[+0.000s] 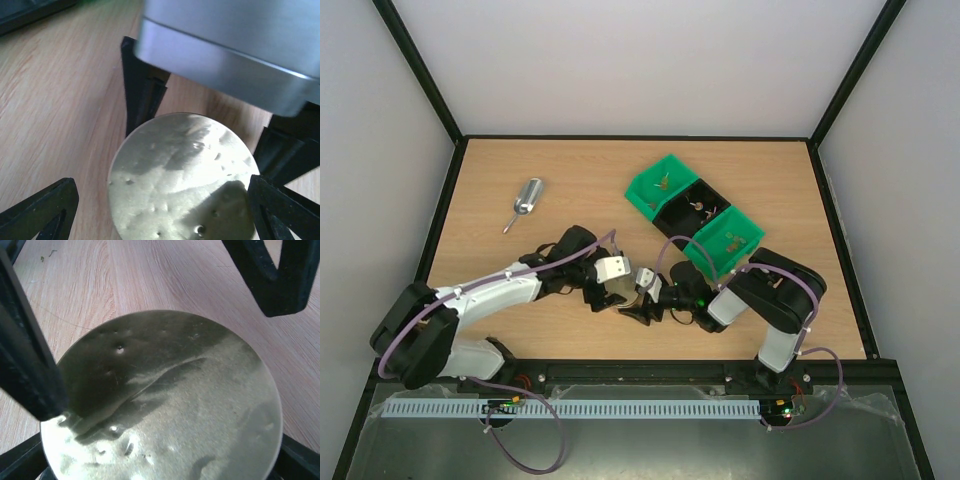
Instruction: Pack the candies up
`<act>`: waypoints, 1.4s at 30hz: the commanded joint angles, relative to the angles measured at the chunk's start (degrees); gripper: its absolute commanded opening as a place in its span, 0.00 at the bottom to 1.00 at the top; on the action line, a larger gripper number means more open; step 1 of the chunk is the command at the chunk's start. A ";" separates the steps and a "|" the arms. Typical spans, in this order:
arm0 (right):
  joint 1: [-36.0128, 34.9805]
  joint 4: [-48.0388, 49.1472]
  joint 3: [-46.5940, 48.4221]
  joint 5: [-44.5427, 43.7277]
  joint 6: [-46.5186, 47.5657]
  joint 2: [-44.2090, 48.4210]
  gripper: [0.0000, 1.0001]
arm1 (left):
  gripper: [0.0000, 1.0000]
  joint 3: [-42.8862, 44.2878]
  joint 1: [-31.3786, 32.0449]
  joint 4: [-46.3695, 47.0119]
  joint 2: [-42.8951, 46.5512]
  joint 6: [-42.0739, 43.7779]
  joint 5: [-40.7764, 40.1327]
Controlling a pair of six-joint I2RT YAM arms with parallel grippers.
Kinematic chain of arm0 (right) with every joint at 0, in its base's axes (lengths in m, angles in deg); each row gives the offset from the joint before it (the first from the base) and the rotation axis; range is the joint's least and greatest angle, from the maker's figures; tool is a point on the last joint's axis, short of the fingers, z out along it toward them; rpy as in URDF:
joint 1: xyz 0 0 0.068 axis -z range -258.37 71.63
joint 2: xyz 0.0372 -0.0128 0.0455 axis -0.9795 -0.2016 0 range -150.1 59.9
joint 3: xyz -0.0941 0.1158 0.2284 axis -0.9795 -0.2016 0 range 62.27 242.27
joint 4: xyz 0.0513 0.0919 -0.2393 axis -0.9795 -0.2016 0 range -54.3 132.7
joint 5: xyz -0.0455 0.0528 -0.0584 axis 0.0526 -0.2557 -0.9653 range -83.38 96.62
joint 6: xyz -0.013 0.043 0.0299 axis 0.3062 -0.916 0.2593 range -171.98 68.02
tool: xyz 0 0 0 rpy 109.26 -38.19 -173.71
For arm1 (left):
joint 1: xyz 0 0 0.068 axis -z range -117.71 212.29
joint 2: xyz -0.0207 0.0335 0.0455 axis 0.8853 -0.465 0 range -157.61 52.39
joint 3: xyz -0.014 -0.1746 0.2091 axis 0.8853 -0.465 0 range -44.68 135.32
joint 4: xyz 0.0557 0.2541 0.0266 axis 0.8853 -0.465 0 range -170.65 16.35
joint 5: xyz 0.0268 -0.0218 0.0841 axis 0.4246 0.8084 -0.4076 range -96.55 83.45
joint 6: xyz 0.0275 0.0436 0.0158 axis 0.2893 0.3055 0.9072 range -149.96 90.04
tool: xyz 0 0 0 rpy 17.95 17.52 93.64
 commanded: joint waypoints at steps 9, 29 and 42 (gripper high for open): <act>-0.49 -1.01 -1.06 1.36 1.01 -3.71 0.99 | 0.97 -1.42 0.25 0.79 0.75 -1.41 0.35; -0.46 3.12 1.96 1.30 -1.70 -6.00 0.88 | 0.99 -0.29 0.24 -2.42 -0.28 1.36 4.41; -0.45 2.94 1.55 1.49 -1.60 -5.56 0.78 | 0.95 0.18 0.51 -1.02 -2.78 2.40 1.84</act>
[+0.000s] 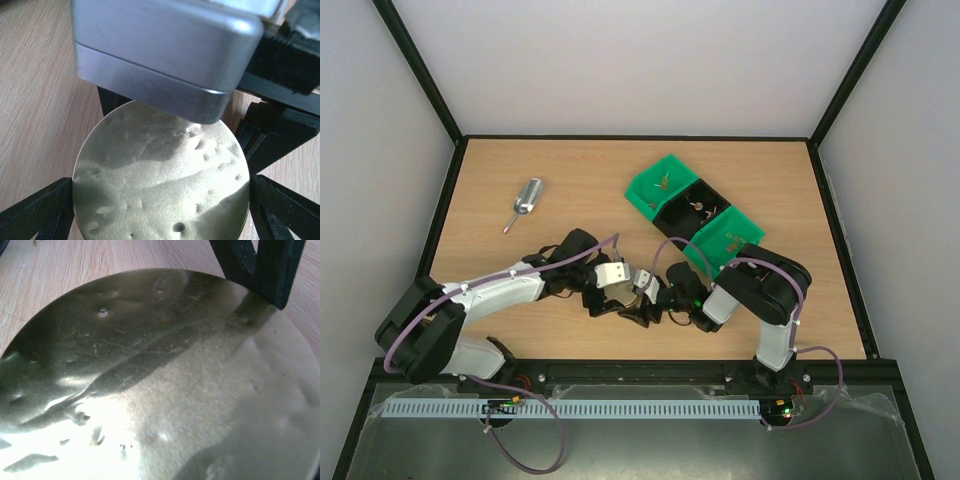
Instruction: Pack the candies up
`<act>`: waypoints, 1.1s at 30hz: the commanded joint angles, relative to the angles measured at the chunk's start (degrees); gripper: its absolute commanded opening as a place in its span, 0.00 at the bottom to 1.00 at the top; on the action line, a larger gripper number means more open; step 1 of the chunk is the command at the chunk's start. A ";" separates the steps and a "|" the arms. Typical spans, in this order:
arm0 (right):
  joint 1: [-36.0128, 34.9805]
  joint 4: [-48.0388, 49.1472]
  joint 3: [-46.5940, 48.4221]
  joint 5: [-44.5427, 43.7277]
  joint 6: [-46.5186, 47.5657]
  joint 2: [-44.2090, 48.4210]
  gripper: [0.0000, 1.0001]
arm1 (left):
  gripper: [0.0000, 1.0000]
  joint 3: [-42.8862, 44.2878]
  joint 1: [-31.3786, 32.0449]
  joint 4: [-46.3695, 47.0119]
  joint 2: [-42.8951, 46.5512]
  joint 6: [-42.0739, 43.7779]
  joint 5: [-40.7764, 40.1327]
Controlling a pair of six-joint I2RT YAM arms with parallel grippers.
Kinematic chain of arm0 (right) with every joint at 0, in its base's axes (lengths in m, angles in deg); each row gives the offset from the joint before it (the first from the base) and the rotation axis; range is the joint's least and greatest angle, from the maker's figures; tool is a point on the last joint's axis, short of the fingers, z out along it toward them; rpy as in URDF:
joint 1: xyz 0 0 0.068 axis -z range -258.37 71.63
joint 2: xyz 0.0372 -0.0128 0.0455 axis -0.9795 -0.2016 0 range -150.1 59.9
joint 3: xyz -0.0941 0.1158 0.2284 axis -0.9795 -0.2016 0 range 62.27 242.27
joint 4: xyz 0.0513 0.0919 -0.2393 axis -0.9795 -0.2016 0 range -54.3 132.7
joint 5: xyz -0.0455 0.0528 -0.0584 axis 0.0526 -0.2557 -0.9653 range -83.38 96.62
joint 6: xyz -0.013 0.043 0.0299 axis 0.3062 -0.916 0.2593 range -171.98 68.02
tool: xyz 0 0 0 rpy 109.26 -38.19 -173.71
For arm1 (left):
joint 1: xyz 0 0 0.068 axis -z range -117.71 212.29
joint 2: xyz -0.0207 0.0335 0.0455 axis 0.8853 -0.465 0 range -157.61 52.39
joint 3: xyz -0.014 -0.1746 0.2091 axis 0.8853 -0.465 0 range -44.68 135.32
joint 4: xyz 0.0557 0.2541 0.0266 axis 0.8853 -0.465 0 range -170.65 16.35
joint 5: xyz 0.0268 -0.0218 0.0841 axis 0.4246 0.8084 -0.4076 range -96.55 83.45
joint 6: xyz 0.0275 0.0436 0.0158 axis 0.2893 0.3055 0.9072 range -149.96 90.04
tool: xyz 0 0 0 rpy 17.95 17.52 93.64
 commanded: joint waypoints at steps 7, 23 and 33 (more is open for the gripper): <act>-0.38 0.67 -0.70 4.65 4.20 0.18 0.71 | 0.90 2.50 -1.28 -8.42 -2.09 15.03 4.80; -0.40 -0.17 -0.87 0.64 2.00 0.74 0.60 | 0.99 11.99 -9.26 -16.23 -7.64 20.91 7.33; -0.40 0.44 0.21 -7.60 -3.02 -1.00 0.60 | 0.99 -0.60 -3.91 1.16 4.30 -8.52 -2.00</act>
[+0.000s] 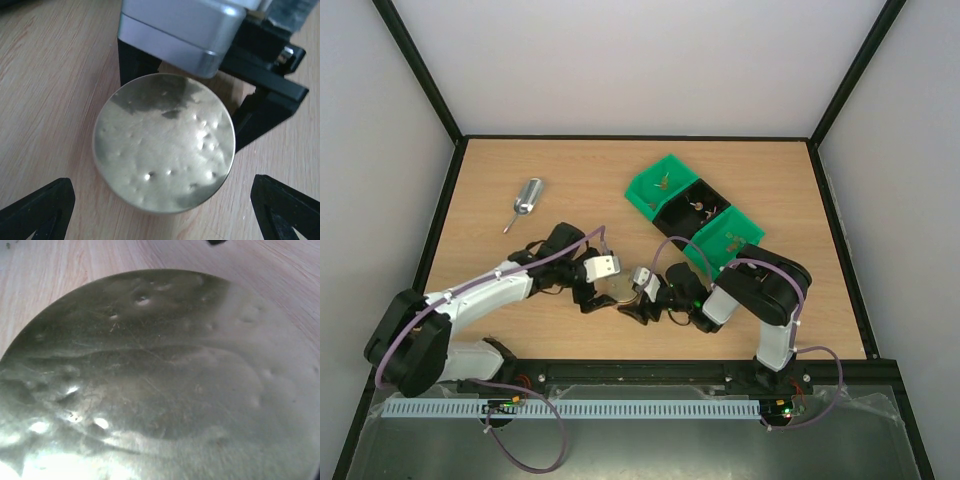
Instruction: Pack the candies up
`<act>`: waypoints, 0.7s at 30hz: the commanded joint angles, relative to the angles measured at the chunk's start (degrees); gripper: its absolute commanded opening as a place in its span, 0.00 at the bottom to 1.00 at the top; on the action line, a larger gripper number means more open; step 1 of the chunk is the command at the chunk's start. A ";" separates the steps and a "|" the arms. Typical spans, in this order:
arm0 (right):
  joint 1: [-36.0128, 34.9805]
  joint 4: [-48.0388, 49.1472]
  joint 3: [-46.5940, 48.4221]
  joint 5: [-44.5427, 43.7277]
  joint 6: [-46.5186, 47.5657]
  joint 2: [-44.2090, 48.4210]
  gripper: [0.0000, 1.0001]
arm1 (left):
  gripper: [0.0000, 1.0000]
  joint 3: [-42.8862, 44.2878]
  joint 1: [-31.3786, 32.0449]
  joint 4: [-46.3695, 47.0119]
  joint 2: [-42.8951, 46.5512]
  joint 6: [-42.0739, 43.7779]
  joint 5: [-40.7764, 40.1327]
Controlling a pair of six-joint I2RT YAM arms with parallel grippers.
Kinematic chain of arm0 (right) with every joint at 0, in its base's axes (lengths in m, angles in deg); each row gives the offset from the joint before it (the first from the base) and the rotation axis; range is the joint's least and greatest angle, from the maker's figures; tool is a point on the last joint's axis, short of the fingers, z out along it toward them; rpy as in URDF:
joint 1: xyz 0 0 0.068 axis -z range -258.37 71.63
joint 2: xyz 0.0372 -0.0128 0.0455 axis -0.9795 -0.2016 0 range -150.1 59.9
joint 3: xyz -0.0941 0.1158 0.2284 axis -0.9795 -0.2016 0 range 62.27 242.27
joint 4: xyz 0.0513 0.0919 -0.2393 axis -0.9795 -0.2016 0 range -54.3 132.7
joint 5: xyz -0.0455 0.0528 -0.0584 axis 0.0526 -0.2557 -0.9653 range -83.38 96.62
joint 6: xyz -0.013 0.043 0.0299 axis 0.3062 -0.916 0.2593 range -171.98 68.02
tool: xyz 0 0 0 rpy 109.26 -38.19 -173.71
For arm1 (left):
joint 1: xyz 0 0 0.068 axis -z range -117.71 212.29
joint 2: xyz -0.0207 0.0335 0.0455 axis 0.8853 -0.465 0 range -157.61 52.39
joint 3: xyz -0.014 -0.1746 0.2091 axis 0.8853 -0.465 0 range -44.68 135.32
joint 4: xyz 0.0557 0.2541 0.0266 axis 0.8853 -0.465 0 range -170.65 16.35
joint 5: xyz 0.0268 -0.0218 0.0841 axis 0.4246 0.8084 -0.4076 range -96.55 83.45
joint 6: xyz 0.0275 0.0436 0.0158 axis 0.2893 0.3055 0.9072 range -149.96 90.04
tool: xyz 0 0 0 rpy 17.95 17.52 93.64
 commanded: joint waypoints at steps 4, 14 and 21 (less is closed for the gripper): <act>-0.29 0.32 0.39 -3.83 -2.24 -1.04 0.60 | 0.99 -2.16 4.97 13.09 -1.68 -16.35 -9.25; -0.29 0.15 -0.36 -3.71 -1.75 -0.25 0.60 | 0.99 -2.39 7.24 14.32 -3.92 -11.99 -11.24; -0.29 0.15 -0.07 -3.90 -1.76 -0.46 0.60 | 0.99 -3.41 9.73 14.22 -2.45 -9.16 -10.10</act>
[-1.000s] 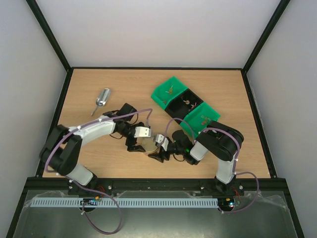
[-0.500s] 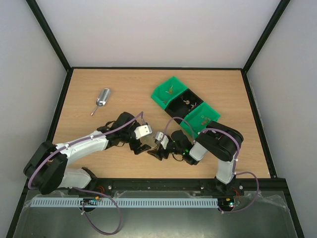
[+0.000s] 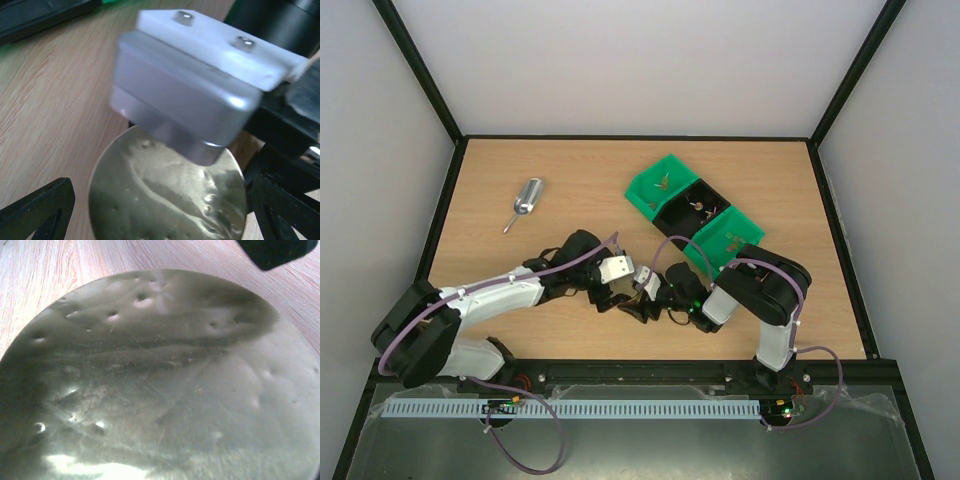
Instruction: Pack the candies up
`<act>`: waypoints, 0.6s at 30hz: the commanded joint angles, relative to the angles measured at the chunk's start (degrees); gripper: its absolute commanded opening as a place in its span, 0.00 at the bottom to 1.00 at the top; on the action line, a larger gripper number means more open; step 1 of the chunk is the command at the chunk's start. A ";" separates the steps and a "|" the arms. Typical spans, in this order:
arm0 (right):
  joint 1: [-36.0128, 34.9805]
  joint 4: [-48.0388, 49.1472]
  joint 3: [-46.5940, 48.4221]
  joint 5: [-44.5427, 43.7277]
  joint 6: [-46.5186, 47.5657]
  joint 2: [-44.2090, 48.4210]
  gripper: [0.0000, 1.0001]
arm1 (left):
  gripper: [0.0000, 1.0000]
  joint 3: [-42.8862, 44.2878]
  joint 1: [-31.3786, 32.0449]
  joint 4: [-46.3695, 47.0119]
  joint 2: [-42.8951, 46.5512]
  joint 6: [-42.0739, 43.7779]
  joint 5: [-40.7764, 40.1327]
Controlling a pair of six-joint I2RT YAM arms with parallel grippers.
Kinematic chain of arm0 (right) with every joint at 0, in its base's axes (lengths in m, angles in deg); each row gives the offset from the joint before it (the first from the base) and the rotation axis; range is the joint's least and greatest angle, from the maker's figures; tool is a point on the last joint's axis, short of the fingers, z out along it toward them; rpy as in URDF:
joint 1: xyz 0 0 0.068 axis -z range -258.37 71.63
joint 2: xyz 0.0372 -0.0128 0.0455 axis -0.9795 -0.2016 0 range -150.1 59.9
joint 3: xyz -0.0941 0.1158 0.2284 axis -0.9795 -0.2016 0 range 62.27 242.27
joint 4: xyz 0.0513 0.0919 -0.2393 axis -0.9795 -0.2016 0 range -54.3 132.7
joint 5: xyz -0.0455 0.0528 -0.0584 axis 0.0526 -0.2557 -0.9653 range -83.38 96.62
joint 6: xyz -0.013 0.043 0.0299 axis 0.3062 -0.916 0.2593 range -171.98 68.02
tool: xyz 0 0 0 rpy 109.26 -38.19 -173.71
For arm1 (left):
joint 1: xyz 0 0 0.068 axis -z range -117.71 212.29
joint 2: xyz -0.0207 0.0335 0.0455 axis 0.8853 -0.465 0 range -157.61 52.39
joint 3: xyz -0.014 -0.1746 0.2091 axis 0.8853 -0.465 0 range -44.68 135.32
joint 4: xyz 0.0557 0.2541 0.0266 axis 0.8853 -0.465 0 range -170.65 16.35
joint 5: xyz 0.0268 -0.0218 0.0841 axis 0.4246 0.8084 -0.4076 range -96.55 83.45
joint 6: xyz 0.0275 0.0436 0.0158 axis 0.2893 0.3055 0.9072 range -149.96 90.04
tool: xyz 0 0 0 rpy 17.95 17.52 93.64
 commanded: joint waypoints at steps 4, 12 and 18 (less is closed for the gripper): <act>-0.24 -0.36 -0.57 -1.34 -0.18 -0.22 0.60 | 0.99 -2.08 1.63 -0.13 0.12 2.63 -1.49; -0.19 -0.52 -1.70 -0.60 1.86 0.41 0.59 | 0.99 -3.55 1.39 0.02 1.35 3.50 -7.94; -0.20 -0.45 -2.24 0.01 2.81 0.77 0.58 | 0.99 -4.61 0.30 0.65 3.47 3.10 -9.51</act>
